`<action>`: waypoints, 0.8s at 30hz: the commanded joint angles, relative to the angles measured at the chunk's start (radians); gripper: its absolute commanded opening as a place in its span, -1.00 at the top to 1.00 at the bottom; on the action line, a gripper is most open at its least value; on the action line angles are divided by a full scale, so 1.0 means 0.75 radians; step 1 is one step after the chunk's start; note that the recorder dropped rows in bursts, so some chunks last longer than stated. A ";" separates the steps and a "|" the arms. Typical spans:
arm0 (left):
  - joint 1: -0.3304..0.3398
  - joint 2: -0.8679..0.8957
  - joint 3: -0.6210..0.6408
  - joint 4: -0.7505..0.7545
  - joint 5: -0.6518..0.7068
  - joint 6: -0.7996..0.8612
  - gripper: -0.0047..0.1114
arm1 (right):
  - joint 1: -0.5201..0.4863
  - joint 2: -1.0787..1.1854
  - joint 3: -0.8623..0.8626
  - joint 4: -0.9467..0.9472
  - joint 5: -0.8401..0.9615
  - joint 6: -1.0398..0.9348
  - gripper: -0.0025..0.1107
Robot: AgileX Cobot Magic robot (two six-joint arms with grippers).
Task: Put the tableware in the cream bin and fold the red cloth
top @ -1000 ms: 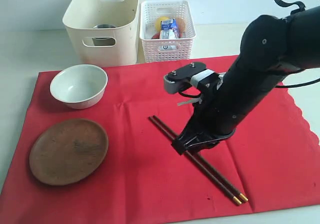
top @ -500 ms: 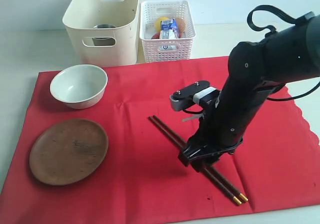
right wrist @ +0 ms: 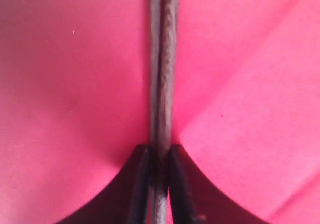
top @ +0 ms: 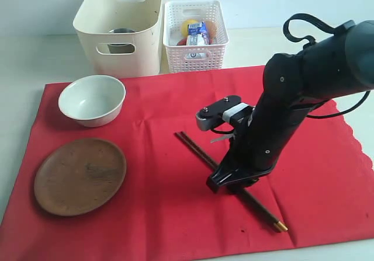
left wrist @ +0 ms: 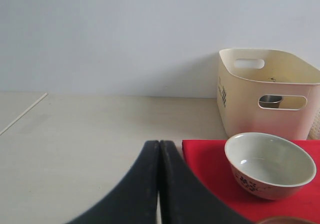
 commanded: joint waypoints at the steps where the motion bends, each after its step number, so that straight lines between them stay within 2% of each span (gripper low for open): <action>1: 0.004 -0.004 -0.001 -0.007 -0.005 0.000 0.92 | 0.000 0.040 0.012 0.003 -0.065 -0.004 0.69; 10: 0.004 -0.004 -0.001 -0.007 -0.005 0.000 0.92 | 0.008 0.040 0.012 -0.080 -0.081 0.048 0.69; 17: 0.004 -0.004 -0.001 -0.007 -0.005 0.000 0.92 | 0.140 0.040 0.012 -0.535 -0.143 0.504 0.69; 24: 0.004 -0.004 -0.001 -0.007 -0.005 0.000 0.92 | 0.179 0.040 0.012 -0.597 -0.146 0.561 0.69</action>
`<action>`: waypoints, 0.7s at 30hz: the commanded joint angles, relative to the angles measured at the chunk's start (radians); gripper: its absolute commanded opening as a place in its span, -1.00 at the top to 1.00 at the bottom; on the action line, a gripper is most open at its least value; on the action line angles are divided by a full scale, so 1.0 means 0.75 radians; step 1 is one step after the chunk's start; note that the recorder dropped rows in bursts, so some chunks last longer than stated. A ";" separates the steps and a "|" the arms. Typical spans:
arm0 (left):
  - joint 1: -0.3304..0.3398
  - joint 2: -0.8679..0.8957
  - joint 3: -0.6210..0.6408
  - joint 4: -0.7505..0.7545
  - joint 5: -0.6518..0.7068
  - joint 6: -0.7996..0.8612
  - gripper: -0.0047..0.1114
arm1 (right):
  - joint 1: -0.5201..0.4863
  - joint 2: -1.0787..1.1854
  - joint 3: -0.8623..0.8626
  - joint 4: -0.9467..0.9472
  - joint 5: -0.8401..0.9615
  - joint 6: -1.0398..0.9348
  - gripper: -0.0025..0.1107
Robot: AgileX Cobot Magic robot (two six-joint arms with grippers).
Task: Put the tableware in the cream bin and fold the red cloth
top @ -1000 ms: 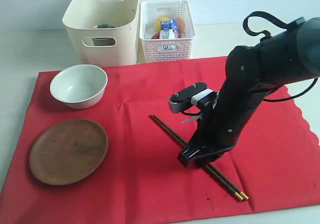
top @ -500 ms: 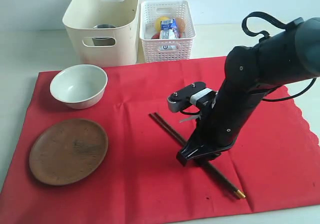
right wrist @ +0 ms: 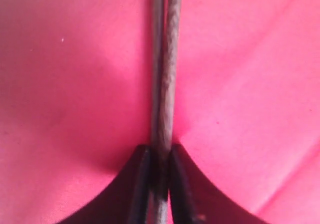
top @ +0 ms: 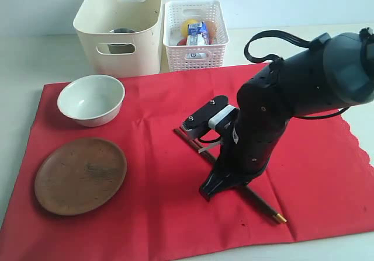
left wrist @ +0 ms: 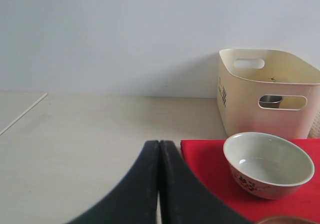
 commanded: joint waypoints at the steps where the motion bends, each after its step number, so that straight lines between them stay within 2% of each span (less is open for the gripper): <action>1: 0.004 -0.004 -0.001 -0.007 -0.005 0.000 0.92 | 0.004 0.040 0.015 -0.066 -0.056 0.023 0.69; 21: 0.004 -0.004 -0.001 -0.007 -0.005 0.000 0.92 | 0.004 -0.062 0.015 -0.061 -0.056 0.019 0.69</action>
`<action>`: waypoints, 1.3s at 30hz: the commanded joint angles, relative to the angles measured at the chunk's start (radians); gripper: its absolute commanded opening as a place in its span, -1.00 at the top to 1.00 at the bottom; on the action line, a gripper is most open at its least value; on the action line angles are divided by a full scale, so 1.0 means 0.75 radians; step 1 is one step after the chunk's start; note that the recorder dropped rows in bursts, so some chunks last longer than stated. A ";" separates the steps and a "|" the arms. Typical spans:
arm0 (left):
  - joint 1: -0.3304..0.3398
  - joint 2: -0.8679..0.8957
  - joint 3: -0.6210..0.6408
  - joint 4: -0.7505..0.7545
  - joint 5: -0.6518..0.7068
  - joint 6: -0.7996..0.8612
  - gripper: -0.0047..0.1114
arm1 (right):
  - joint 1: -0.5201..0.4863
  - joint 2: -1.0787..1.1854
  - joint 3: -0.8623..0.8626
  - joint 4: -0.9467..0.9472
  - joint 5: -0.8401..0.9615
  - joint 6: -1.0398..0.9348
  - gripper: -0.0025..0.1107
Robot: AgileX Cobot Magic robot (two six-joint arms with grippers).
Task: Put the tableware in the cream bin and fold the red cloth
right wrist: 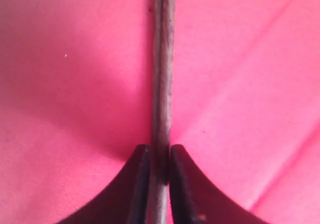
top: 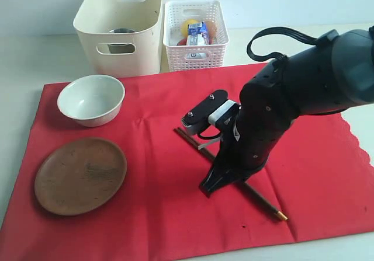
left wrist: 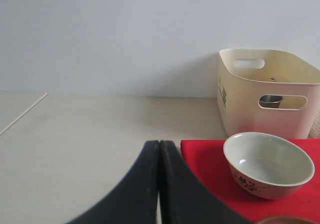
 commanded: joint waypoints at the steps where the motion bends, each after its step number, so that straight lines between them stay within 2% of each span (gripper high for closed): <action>1: 0.004 -0.004 -0.001 -0.007 -0.005 0.000 0.92 | -0.005 -0.009 0.007 -0.010 -0.020 -0.004 0.69; 11: 0.004 -0.004 -0.001 -0.007 -0.005 0.000 0.92 | -0.005 0.006 0.007 0.000 -0.028 0.017 0.67; 18: 0.004 -0.004 -0.001 -0.007 -0.005 0.000 0.92 | 0.002 0.082 0.007 0.000 -0.057 0.041 0.37; 19: 0.004 -0.004 -0.001 -0.007 -0.005 0.000 0.92 | 0.002 0.082 0.007 0.000 -0.064 0.041 0.40; 21: 0.004 -0.004 -0.001 -0.007 -0.005 0.000 0.92 | 0.002 0.080 0.007 -0.011 -0.067 0.041 0.61; 22: 0.004 -0.004 -0.001 -0.007 -0.005 0.000 0.92 | 0.002 0.080 0.007 -0.011 -0.067 0.041 0.79; 24: 0.004 -0.004 -0.001 -0.007 -0.005 0.000 0.92 | 0.002 0.080 0.007 -0.011 -0.064 0.041 0.96; 39: 0.004 -0.004 -0.001 -0.007 -0.005 0.000 0.92 | 0.002 -0.076 0.007 -0.074 -0.030 0.038 0.96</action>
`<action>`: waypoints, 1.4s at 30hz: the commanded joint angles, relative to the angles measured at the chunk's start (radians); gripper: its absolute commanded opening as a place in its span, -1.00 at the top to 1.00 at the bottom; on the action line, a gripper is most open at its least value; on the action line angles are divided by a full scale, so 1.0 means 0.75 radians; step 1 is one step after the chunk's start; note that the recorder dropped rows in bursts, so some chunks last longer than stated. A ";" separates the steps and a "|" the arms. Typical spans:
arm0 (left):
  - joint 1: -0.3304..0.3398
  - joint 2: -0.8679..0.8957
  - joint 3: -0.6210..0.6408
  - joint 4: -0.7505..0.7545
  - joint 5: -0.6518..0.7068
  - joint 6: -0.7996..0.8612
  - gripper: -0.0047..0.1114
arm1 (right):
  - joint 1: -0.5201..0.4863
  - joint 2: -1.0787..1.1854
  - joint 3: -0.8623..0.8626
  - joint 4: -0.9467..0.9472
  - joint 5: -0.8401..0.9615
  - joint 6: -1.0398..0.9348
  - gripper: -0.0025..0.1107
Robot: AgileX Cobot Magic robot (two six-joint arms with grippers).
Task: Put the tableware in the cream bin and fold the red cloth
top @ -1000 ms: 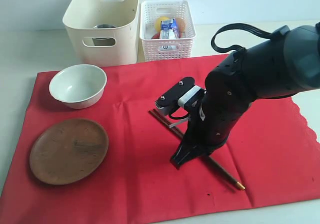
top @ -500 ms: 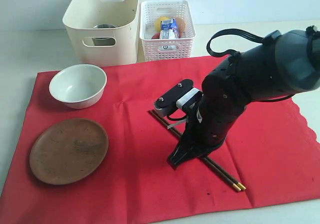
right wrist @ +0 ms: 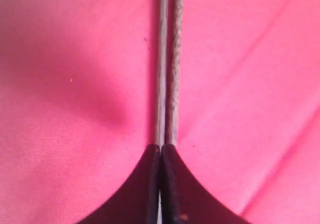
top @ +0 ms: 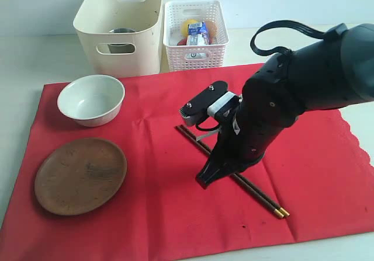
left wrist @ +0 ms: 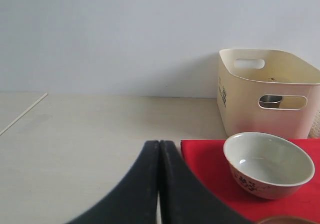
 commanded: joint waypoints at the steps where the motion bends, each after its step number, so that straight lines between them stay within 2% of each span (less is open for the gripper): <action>1: 0.004 -0.004 -0.001 -0.007 -0.005 0.000 0.92 | -0.001 -0.035 0.010 -0.042 0.011 0.003 0.96; 7: 0.004 -0.004 -0.001 -0.007 -0.005 0.000 0.92 | -0.001 -0.033 0.010 -0.024 0.045 0.103 0.90; 9: 0.004 -0.004 -0.001 -0.007 -0.005 0.000 0.92 | -0.001 -0.031 0.010 -0.024 0.045 0.147 0.75; 15: 0.004 -0.004 -0.001 -0.007 -0.005 0.000 0.92 | -0.001 0.016 0.010 0.043 0.006 0.147 0.08; 18: 0.004 -0.004 -0.001 -0.007 -0.005 0.000 0.92 | -0.001 0.070 0.010 0.053 0.000 0.136 -0.06; 21: 0.004 -0.004 -0.001 -0.007 -0.005 0.000 0.92 | -0.001 0.122 0.010 0.059 -0.002 0.133 0.00; 22: 0.004 -0.004 -0.001 -0.007 -0.005 0.000 0.92 | -0.001 0.131 0.010 0.064 -0.002 0.118 0.08; 28: 0.004 -0.004 -0.001 -0.007 -0.005 0.000 0.92 | -0.001 0.141 0.010 0.185 0.008 -0.054 0.91; 29: 0.004 -0.004 -0.001 -0.007 -0.005 0.000 0.92 | -0.001 0.141 0.010 0.188 0.016 -0.055 0.96; 42: 0.004 -0.004 -0.001 -0.007 -0.005 0.000 0.92 | -0.001 -0.040 0.010 0.173 0.046 -0.071 0.96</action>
